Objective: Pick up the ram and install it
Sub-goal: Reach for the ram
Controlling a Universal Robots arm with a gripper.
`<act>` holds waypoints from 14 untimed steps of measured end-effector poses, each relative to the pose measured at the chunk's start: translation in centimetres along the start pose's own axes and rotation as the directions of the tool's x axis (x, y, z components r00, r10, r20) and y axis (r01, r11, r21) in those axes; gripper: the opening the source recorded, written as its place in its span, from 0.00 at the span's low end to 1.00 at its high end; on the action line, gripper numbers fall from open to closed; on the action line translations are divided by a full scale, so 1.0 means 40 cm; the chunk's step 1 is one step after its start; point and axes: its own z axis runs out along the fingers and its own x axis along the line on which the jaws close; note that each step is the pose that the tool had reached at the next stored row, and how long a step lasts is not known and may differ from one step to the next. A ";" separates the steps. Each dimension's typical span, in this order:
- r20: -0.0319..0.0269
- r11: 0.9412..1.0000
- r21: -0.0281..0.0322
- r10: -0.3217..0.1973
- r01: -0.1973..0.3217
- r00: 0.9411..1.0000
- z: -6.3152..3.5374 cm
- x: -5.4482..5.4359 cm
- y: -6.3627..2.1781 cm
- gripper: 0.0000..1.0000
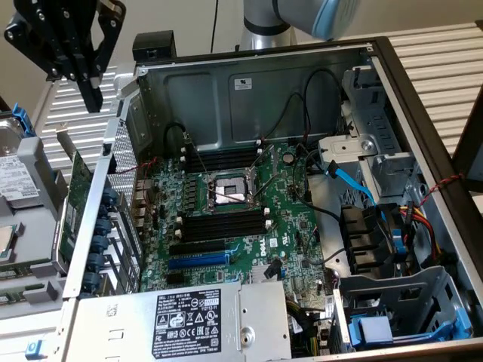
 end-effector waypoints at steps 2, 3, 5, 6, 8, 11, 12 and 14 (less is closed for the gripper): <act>0.000 1.000 0.000 0.000 0.000 1.000 0.000 0.019 -0.002 0.11; 0.000 1.000 0.000 0.000 0.000 1.000 -0.001 0.029 -0.003 0.11; 0.000 1.000 0.000 0.000 0.000 1.000 -0.001 0.046 -0.007 0.11; 0.001 1.000 0.000 0.000 0.000 1.000 -0.001 0.054 -0.009 0.11; 0.002 1.000 0.000 0.000 0.000 1.000 -0.002 0.070 -0.015 0.11; 0.002 1.000 0.000 0.000 0.000 1.000 -0.002 0.095 -0.022 0.11; 0.002 1.000 0.000 0.000 0.000 1.000 -0.002 0.104 -0.023 0.11; 0.002 1.000 0.000 0.000 0.000 1.000 -0.001 0.122 -0.024 0.11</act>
